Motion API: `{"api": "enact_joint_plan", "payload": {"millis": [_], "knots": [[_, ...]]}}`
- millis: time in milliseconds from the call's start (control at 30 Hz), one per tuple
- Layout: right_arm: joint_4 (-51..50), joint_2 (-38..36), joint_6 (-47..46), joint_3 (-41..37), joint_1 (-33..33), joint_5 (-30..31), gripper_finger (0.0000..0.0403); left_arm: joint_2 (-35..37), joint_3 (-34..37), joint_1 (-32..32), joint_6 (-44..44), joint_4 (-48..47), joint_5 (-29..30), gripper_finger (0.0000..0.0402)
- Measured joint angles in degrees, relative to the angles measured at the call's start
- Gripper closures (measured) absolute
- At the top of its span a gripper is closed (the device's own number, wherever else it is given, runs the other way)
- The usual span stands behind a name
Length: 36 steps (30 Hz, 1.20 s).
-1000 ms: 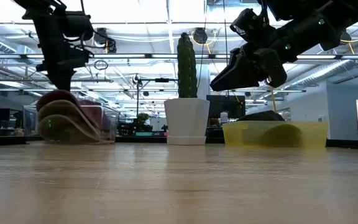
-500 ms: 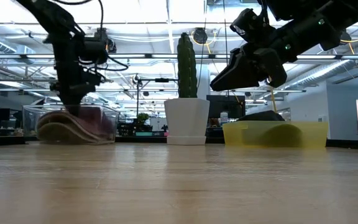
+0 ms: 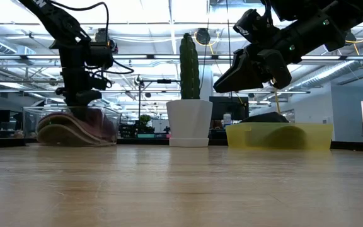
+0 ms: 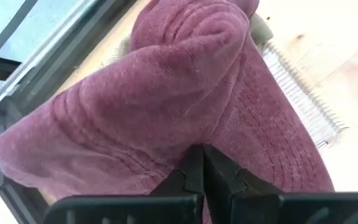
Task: Pick & Place hat
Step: Put the left red cap into the transparent bin, then adjust the transparent bin on the table
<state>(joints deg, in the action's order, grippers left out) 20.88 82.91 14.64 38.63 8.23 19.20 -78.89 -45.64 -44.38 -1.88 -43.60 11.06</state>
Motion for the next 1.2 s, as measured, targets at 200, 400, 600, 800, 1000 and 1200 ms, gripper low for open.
{"api": "enact_joint_plan", "payload": {"millis": [200, 400, 600, 800, 1000, 1200], "knots": [[0.31, 0.0, 0.04, 0.0, -0.03, 0.04, 0.0314, 5.48, -2.42, 0.16, 0.1, -2.07, 0.08, 0.0375], [0.28, 0.0, 0.04, 0.0, -0.04, 0.05, 0.0314, 10.91, -4.07, 0.24, 0.03, -4.09, 0.48, 0.0361], [0.29, 0.0, 0.02, 0.0, -0.04, 0.09, 0.0314, 15.15, -4.14, 0.24, -0.08, -3.41, 0.72, 0.036], [0.39, 0.0, 0.1, 0.0, -0.19, 0.09, 0.0314, 18.55, -4.18, 0.24, 0.42, -1.35, 1.13, 0.036], [0.53, 0.0, -1.0, 0.0, -0.97, 0.07, 0.0314, 21.74, -4.24, 2.34, 0.49, 6.05, -3.75, 0.036], [-0.15, 0.0, -1.97, 0.0, -1.09, 0.02, 0.0314, 23.51, -4.12, 9.53, 0.66, 16.08, -8.55, 0.036]]}}
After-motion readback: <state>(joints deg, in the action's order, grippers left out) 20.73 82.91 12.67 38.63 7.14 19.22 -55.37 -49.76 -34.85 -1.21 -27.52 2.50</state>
